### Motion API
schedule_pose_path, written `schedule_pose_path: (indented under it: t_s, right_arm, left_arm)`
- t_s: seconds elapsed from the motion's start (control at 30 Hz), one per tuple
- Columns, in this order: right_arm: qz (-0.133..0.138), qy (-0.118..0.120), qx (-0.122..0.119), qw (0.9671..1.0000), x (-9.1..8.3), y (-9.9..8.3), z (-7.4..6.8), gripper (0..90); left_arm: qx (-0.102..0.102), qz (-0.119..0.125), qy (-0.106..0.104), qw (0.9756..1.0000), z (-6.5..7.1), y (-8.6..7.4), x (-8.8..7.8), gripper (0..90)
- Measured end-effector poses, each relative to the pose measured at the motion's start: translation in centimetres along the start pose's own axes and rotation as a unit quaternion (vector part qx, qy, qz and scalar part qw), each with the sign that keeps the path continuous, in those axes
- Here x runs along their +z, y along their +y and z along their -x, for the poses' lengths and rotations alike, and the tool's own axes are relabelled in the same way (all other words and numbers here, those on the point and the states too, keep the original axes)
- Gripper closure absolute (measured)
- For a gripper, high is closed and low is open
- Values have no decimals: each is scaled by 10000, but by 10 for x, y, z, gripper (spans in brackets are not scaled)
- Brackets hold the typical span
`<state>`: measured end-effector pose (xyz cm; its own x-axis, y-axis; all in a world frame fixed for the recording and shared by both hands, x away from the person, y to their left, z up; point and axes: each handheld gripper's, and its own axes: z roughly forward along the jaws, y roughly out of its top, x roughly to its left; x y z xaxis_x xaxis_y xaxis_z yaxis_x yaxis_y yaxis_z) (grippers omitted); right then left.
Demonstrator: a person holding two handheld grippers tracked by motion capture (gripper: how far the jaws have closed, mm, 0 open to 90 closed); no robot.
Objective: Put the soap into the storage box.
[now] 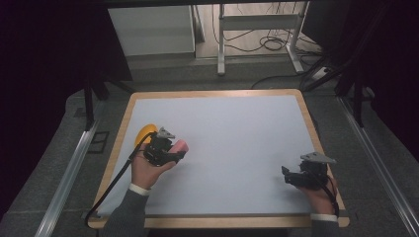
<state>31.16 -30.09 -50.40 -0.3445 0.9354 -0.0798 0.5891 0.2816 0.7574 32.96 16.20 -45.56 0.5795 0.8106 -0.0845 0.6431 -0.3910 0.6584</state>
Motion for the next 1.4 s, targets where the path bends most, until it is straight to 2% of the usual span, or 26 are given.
schedule_pose_path:
  t_s: [1.4]
  right_arm:
    - [-27,-33,11,10000,1,-1,1,80]
  left_arm:
    - [-285,164,266,9991,-28,-7,-24,603]
